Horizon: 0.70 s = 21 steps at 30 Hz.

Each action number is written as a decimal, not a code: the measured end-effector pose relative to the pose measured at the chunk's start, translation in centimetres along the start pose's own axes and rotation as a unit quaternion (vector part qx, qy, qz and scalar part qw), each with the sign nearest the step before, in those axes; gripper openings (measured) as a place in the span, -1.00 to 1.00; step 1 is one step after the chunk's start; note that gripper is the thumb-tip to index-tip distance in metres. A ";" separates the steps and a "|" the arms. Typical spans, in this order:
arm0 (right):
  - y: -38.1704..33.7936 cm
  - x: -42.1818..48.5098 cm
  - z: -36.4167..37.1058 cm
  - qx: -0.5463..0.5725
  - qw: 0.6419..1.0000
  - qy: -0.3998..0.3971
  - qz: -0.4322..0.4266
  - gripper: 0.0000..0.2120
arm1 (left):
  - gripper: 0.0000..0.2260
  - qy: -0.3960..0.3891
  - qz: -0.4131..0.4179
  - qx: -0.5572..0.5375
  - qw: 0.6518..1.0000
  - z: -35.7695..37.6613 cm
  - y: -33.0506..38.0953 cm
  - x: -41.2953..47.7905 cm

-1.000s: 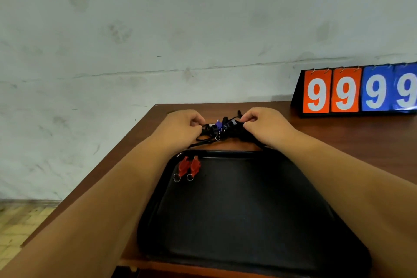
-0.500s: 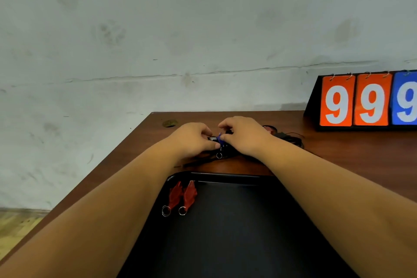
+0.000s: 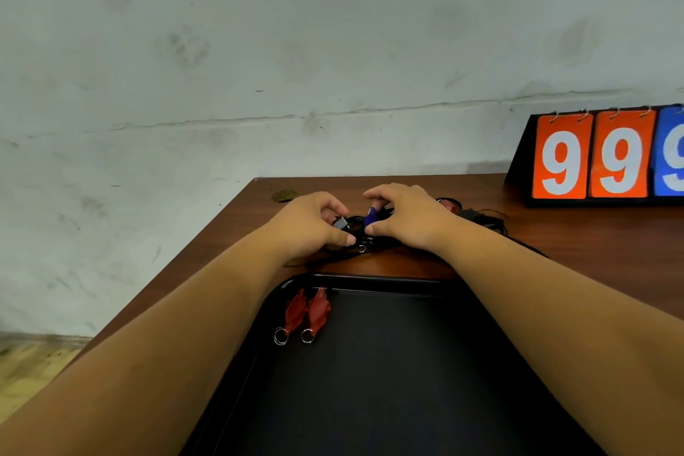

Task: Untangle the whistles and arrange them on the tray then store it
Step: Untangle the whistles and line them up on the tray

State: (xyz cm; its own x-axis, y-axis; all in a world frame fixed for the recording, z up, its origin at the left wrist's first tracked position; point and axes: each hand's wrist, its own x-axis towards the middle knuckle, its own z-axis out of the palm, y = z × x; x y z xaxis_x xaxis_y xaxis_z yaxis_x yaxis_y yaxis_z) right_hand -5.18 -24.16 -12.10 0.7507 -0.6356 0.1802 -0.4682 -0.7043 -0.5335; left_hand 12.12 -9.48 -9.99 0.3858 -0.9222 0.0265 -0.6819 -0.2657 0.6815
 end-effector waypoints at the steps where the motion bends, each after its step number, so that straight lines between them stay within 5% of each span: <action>1: -0.3 -0.2 -0.2 -0.011 1.000 0.000 -0.001 -0.35 | -0.71 -0.007 0.001 0.001 1.000 -0.2 0.1 -0.4; 10: -2.9 -3.9 -2.3 -0.027 0.999 0.039 -0.025 -0.84 | -0.83 0.039 0.054 -0.016 0.998 -2.7 2.1 -4.7; 21: -6.7 -10.9 -7.6 0.069 0.996 0.060 0.015 -0.81 | -0.63 0.066 0.034 -0.141 0.987 -4.6 5.7 -11.8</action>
State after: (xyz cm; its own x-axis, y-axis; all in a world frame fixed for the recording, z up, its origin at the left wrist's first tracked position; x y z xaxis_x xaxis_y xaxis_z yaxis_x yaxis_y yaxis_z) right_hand -13.76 -14.93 -4.15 0.6718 -0.6952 0.2555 -0.4148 -0.6389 -0.6479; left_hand 6.51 1.22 -2.99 0.4352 -0.8856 0.1622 -0.5167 -0.0981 0.8505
